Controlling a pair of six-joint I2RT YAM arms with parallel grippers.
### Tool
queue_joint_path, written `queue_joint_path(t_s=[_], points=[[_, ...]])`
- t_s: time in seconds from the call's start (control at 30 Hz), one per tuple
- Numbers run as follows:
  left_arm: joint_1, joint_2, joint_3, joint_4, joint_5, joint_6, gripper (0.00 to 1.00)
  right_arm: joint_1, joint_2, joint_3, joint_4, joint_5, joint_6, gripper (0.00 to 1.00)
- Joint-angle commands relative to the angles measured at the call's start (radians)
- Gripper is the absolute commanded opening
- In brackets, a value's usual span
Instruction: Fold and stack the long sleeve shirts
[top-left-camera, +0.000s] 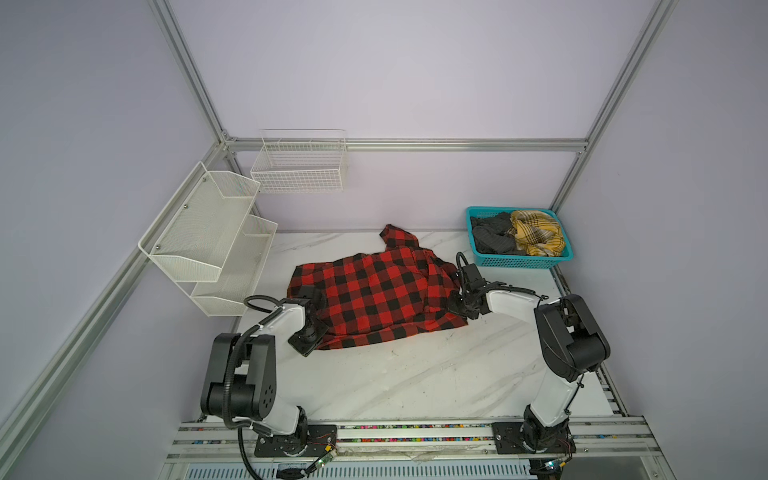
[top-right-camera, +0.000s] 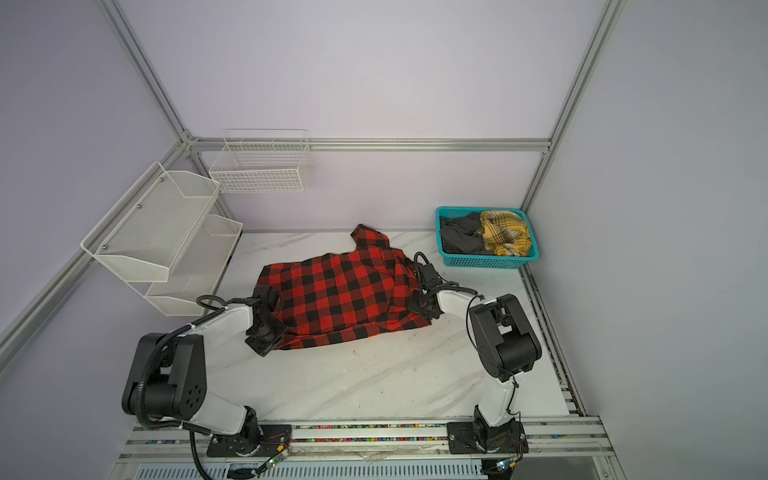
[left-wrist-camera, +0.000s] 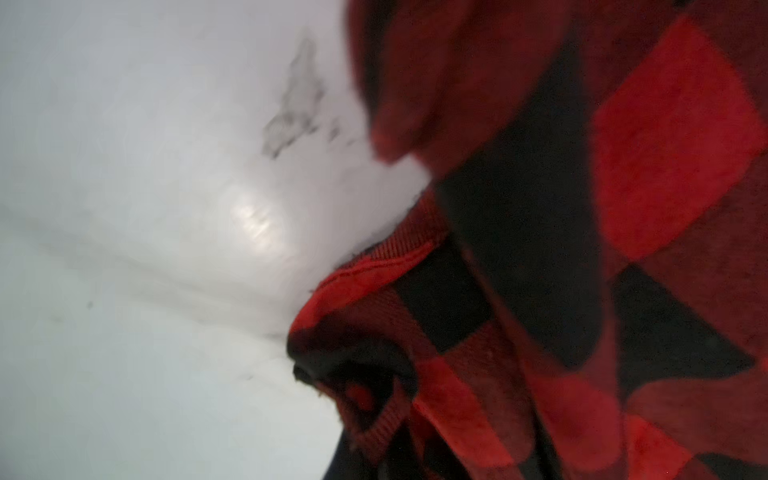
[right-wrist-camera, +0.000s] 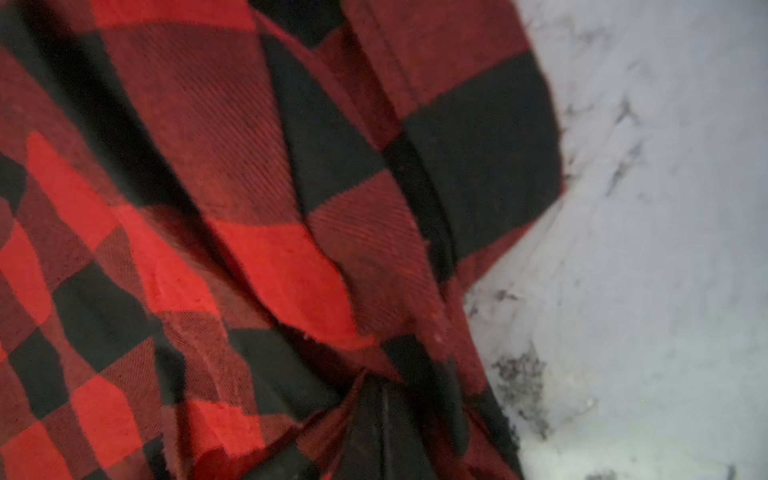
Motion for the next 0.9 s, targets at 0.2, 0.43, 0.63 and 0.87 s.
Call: queue_joint_path(t_s=[0.2, 0.43, 0.63, 0.87], points=[[-0.085, 0.388, 0.419, 0.078, 0.012, 0.084, 0.00, -0.158, -0.184, -0.121, -0.256, 0.300, 0.121, 0.00], [-0.079, 0.200, 0.363, -0.009, -0.075, 0.048, 0.00, -0.156, -0.228, -0.102, -0.269, 0.271, 0.082, 0.00], [0.004, -0.204, 0.064, -0.131, -0.132, 0.030, 0.00, -0.150, -0.240, 0.002, -0.294, 0.243, 0.018, 0.00], [0.021, -0.375, -0.198, -0.160, -0.105, -0.051, 0.00, -0.128, -0.243, -0.090, -0.278, 0.211, -0.010, 0.00]])
